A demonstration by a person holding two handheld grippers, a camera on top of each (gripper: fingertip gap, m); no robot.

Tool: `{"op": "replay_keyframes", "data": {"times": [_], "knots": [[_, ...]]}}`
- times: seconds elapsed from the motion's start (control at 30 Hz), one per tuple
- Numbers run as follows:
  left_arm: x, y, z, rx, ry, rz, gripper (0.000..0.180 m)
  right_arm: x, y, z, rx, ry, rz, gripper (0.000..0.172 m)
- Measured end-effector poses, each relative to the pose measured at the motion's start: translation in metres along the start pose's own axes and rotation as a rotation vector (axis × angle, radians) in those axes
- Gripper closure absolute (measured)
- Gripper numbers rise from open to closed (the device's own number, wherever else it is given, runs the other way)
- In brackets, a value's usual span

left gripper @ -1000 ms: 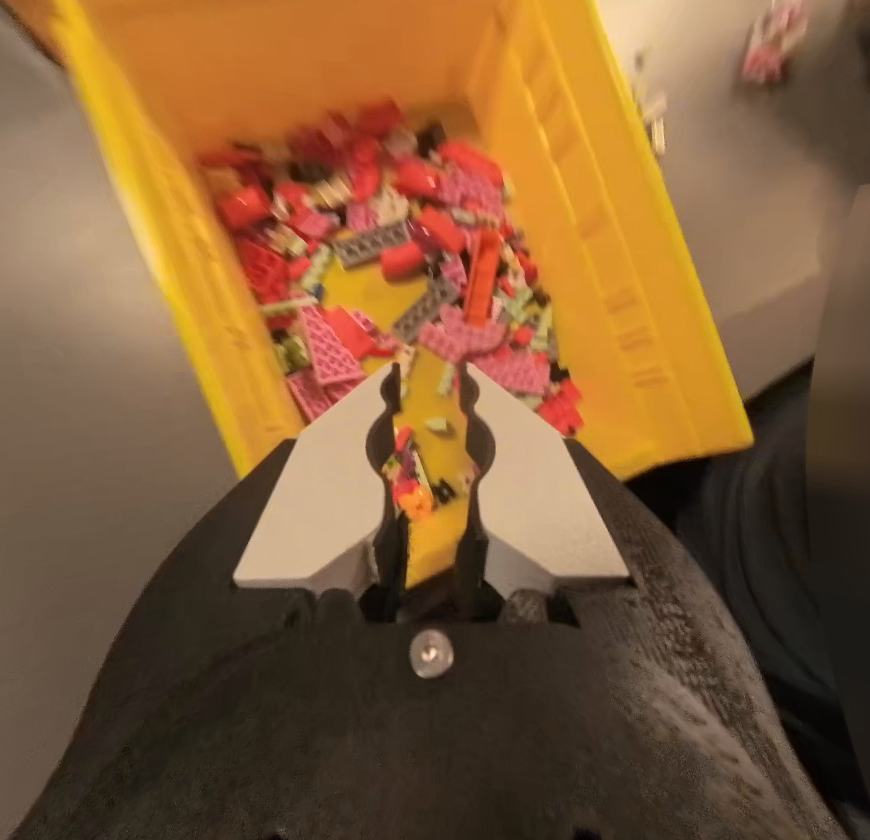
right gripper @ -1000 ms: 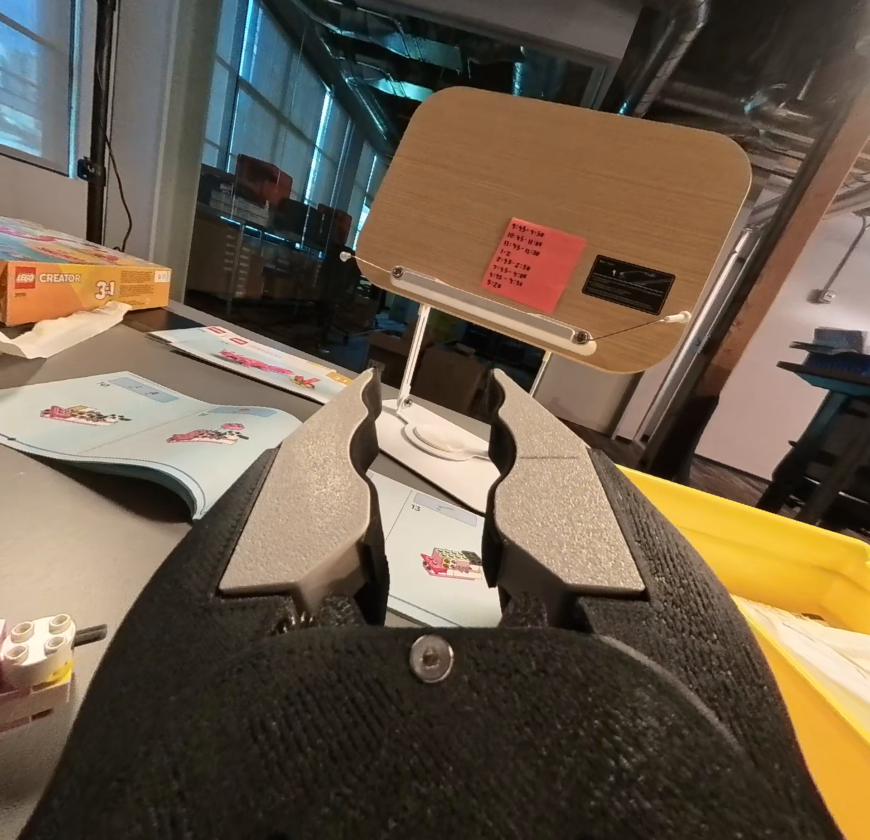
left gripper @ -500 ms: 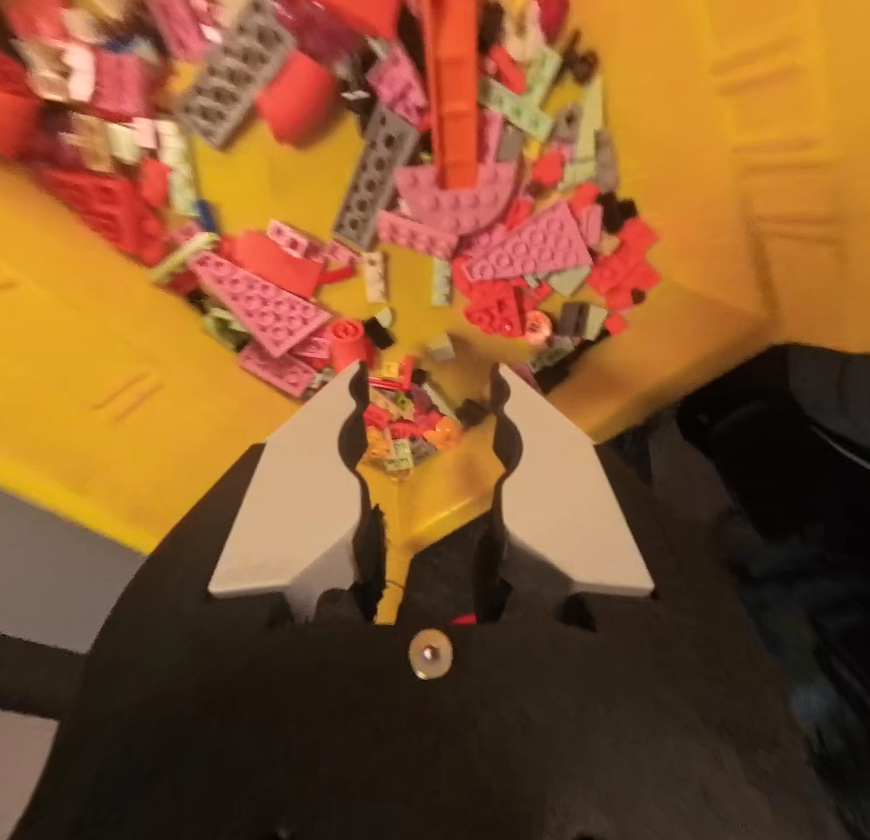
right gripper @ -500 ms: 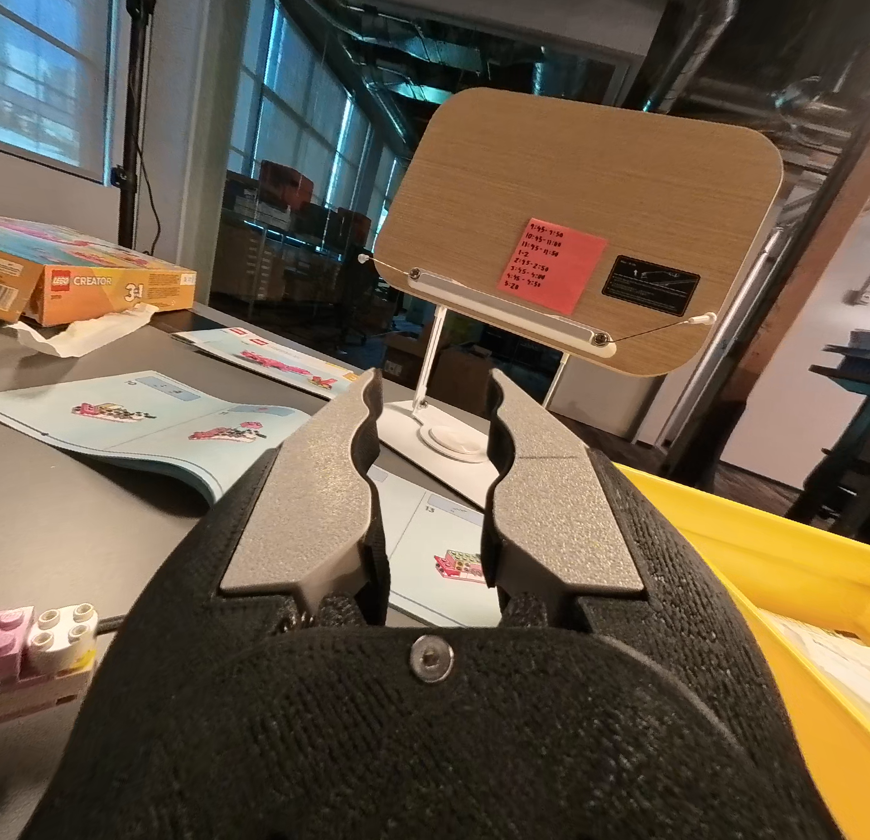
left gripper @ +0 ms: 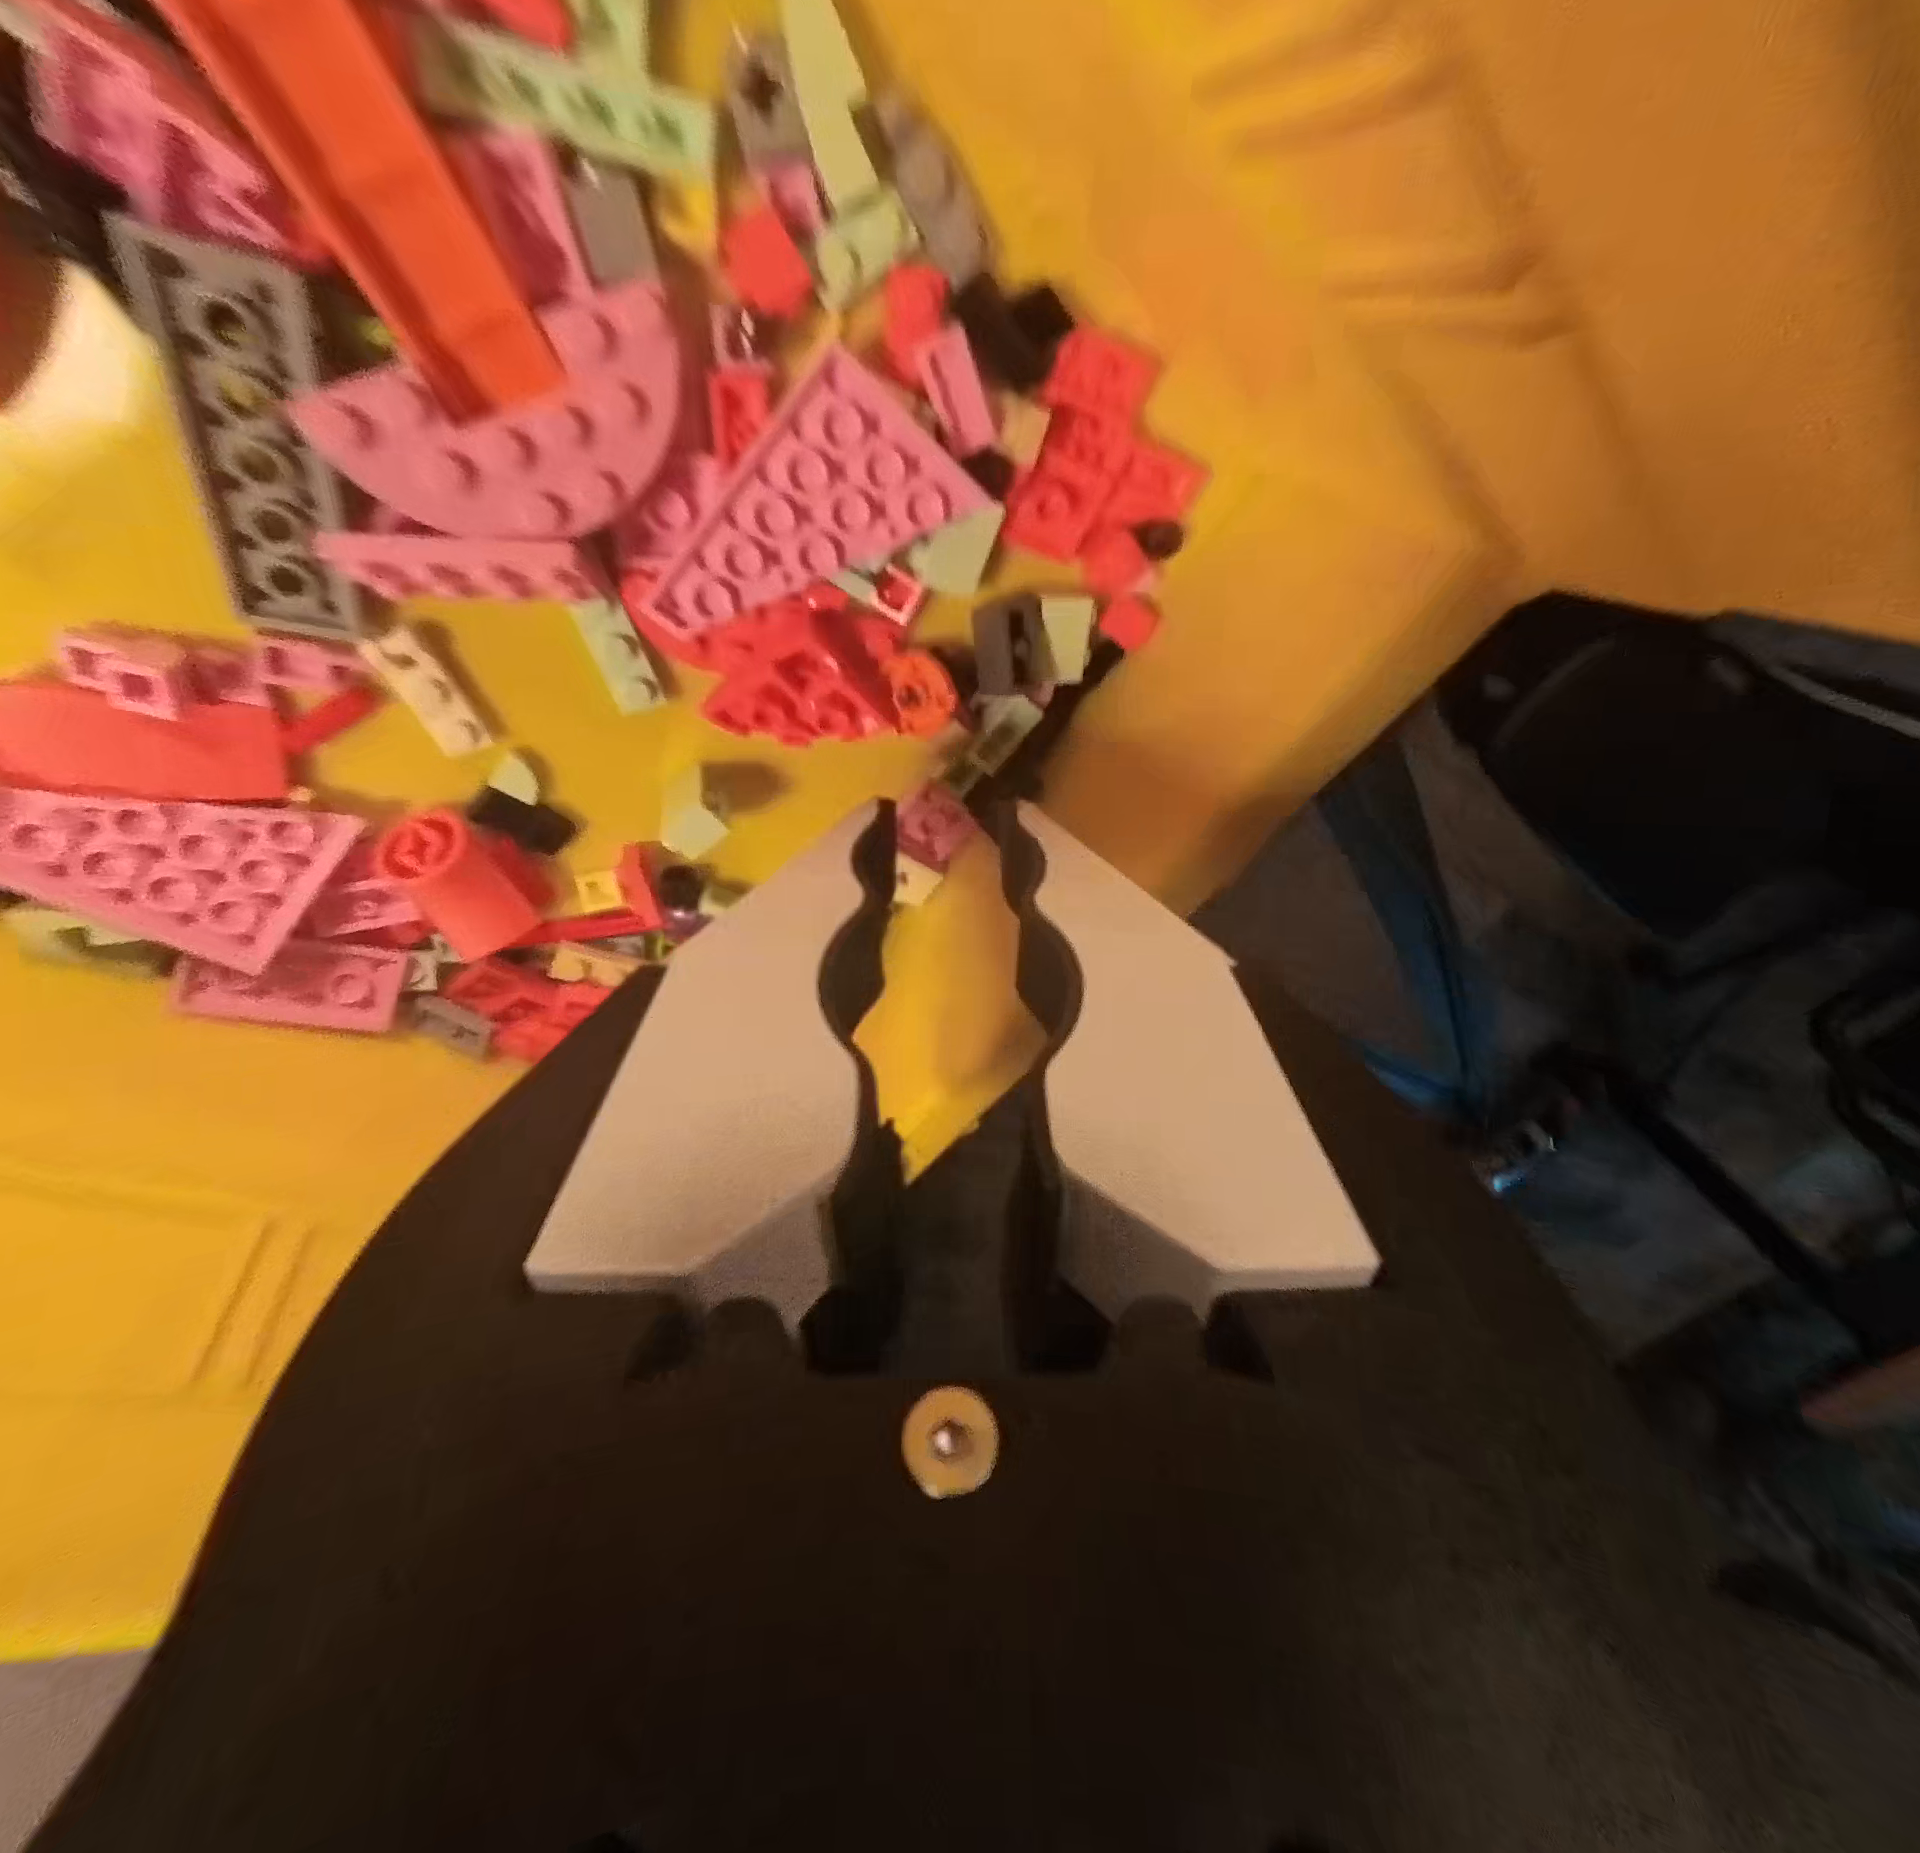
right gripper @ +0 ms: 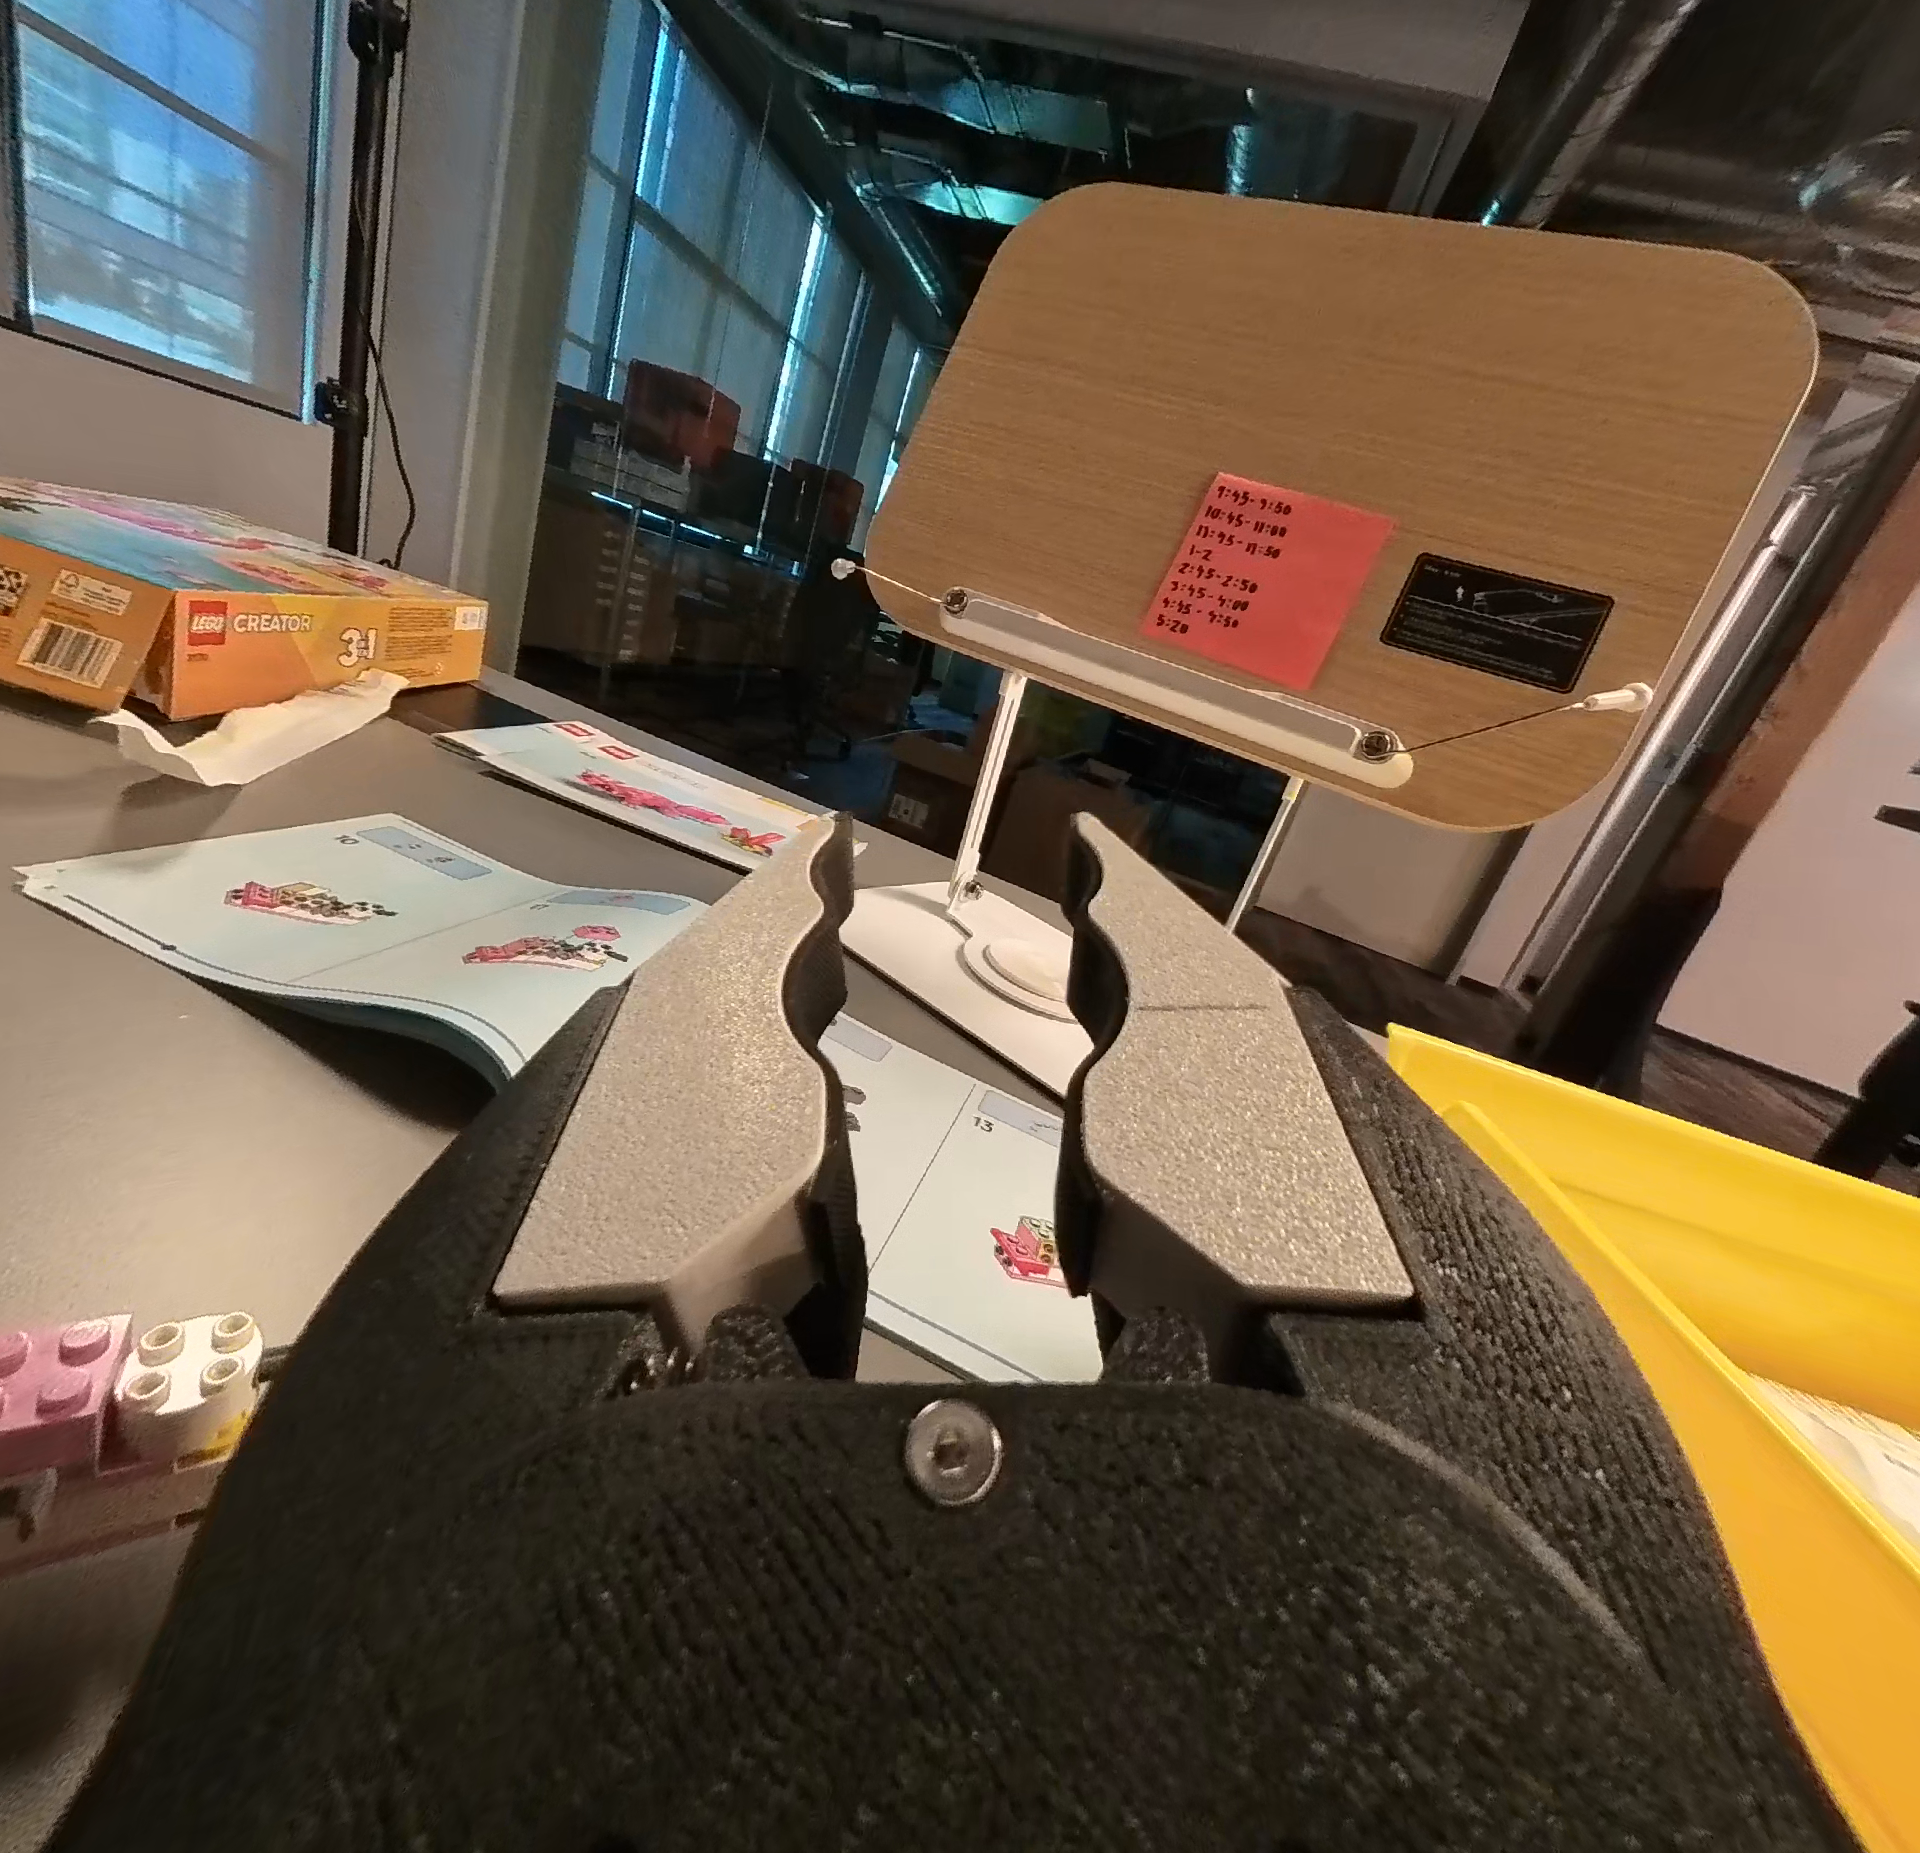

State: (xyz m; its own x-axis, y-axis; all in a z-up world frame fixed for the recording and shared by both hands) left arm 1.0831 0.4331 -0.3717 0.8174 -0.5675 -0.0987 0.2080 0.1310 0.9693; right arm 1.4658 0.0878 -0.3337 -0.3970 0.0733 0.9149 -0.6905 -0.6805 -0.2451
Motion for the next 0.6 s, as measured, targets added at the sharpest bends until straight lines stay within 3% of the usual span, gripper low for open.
{"op": "replay_keyframes", "data": {"times": [0.2, 0.23, 0.4, 0.6], "knots": [[-0.008, -0.014, -0.014, 0.05, -0.049, -0.151, 0.164, 0.0, 0.0, 0.0, 0.005, -0.008, 0.0, 0.134], [-0.008, -0.015, -0.016, 0.059, -0.059, -0.153, 0.171, 0.0, 0.0, 0.0, 0.006, -0.01, -0.001, 0.134], [0.0, -0.008, -0.035, 0.196, -0.058, -0.055, 0.175, -0.001, 0.0, 0.0, 0.012, -0.018, -0.001, 0.135], [0.0, 0.0, -0.029, 0.022, 0.051, 0.102, 0.169, -0.001, 0.0, 0.0, 0.024, -0.035, -0.004, 0.136]]}}
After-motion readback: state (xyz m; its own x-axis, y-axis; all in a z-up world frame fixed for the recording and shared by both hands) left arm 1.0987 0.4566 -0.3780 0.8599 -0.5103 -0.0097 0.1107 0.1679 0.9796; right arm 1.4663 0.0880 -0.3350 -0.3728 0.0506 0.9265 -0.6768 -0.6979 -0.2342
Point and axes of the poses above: each gripper's, where its closed fingertips meet, y back along the fingers, x out of its top, z = x × y across the jaws, the point moved 6 cm from there along y, back along the fingers, and after that the axes turned 1 degree about y, right-handed, at the moved point
